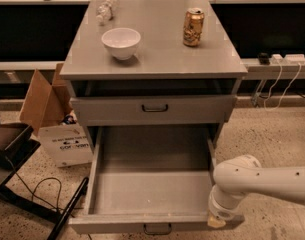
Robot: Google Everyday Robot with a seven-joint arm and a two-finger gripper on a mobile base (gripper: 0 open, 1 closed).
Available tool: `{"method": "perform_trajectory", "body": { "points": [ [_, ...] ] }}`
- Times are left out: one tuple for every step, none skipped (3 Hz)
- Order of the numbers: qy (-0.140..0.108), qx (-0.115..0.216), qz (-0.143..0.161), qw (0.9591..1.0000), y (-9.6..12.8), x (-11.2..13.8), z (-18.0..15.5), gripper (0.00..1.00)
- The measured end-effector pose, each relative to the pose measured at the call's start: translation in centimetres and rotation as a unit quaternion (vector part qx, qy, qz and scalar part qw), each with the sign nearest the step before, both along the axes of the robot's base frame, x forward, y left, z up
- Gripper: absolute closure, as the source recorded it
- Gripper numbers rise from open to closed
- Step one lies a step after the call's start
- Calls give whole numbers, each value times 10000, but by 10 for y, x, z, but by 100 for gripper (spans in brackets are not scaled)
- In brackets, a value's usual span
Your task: Open middle drawer
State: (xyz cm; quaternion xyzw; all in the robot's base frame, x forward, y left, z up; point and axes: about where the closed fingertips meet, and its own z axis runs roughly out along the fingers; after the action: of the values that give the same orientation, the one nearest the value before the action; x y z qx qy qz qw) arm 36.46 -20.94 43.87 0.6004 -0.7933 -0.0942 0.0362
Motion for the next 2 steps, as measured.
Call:
{"method": "perform_trajectory", "body": {
  "points": [
    [81,-60,-149,9998,-6,-25,6,100],
    [81,-60,-149,9998,-6,-25,6,100]
  ]
}}
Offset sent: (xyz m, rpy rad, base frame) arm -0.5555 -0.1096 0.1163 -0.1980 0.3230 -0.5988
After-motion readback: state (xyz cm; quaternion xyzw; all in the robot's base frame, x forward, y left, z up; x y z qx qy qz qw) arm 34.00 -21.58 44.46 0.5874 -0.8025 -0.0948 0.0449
